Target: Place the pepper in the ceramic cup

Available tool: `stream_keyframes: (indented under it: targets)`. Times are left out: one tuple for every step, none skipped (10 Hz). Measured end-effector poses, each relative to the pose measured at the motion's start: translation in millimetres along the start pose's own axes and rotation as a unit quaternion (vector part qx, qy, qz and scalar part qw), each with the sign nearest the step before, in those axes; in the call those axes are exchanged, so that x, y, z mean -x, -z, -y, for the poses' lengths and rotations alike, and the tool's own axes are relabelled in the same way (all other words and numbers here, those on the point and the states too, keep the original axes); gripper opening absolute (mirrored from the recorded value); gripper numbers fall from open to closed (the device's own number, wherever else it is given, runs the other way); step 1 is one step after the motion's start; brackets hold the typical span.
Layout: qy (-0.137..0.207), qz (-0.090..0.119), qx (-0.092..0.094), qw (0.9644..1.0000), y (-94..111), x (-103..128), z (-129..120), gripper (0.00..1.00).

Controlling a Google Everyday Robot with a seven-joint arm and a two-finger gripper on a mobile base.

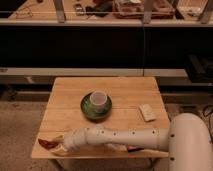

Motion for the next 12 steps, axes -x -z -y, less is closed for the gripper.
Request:
stream_keyframes:
  targets:
    - [-0.001,-0.002,0.001,1.0000,1,-1,0,0.22]
    - [-0.001,-0.004,0.003,1.0000,2,-3,-1,0.22]
    - [0.003,-0.005,0.004,1.0000,5,-6,-2,0.22]
    - [0.012,-0.008,0.008,0.9999,14,-13,-4,0.22]
    - [0.019,-0.010,0.011,0.9997,19,-18,-4,0.22]
    - [0.025,-0.012,0.014,0.9995,28,-24,-6,0.22]
    - [0.027,-0.016,0.019,0.9993,41,-28,-8,0.17]
    - [0.027,-0.019,0.024,0.9992,51,-29,-10,0.10]
    - [0.023,-0.023,0.031,0.9990,66,-28,-14,0.03]
    - [0.021,-0.026,0.039,0.9987,83,-27,-19,0.01]
    - [0.019,-0.028,0.049,0.9982,102,-26,-25,0.01]
    - [0.018,-0.027,0.058,0.9978,122,-24,-31,0.01]
